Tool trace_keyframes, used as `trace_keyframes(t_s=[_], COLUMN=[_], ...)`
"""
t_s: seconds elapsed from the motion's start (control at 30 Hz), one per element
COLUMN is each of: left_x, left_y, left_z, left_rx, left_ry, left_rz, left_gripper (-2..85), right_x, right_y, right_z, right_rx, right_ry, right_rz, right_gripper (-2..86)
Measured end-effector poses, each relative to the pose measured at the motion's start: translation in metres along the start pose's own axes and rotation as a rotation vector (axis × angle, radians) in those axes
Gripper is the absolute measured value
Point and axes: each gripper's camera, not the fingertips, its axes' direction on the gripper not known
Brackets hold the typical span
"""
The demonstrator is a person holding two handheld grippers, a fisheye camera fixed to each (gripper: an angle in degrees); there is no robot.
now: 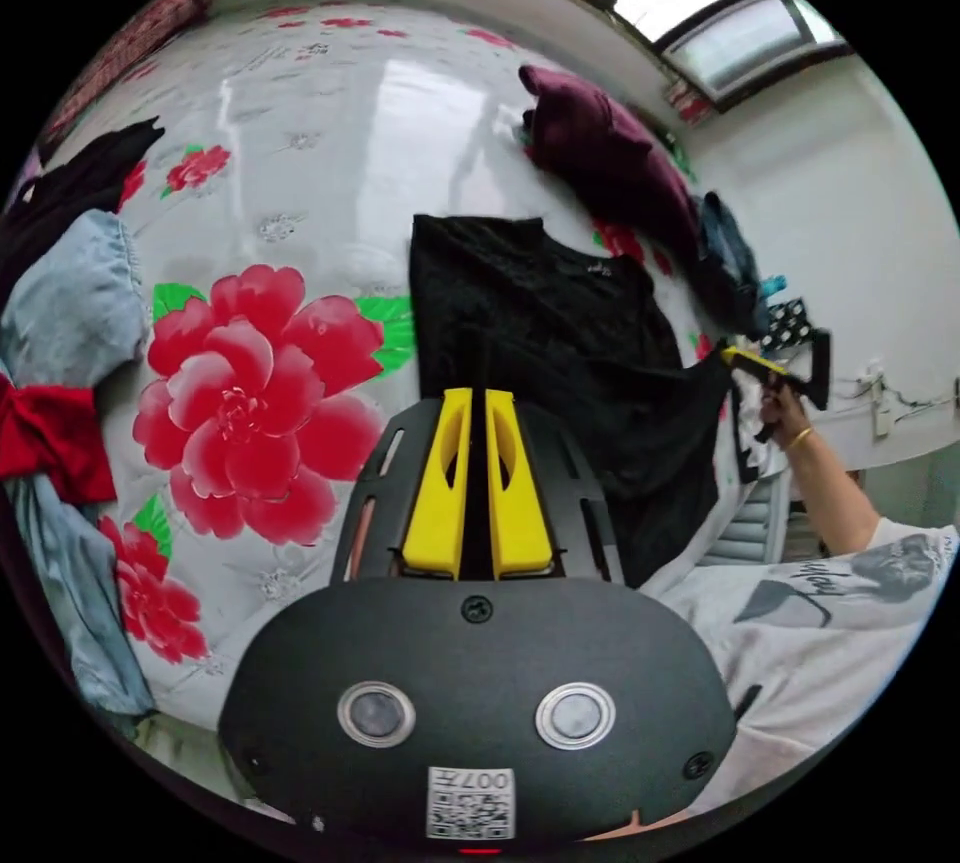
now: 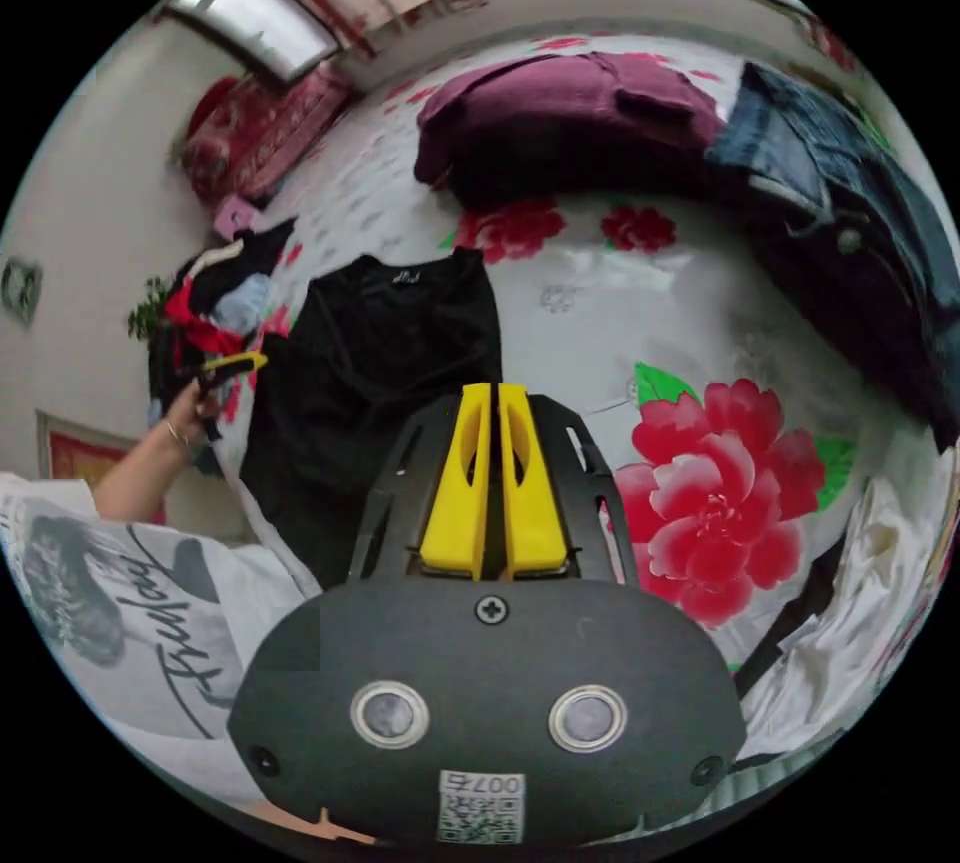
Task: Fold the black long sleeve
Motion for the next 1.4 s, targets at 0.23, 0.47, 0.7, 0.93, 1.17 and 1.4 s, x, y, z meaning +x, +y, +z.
trace_keyframes(t_s=[0.23,0.47,0.7,0.93,1.17,1.4], left_x=[-0.089,-0.062,-0.016,0.015,0.0,-0.022], left_y=[0.019,0.024,0.132,0.155,0.161,0.212], left_z=[-0.009,-0.018,-0.04,-0.009,-0.045,-0.074], left_rx=[0.132,0.067,-0.044,-0.131,-0.055,-0.026], left_ry=[0.227,0.135,0.002,-0.116,-0.004,0.119], left_rz=[-0.443,-0.331,-0.244,-0.124,-0.133,-0.178], left_gripper=[-0.6,4.8,6.6,4.2,-0.7,-1.0], right_x=[0.077,0.065,0.021,-0.005,-0.019,0.01], right_y=[-0.026,0.005,0.133,0.191,0.212,0.292], right_z=[0.045,0.012,-0.03,0.005,-0.047,-0.081], right_rx=[0.004,0.04,-0.049,-0.127,-0.027,-0.026], right_ry=[-0.145,-0.066,-0.004,0.032,-0.001,-0.091], right_rz=[0.307,0.285,0.17,0.14,-0.02,0.04], right_gripper=[1.1,4.0,5.6,4.4,0.0,-0.3])
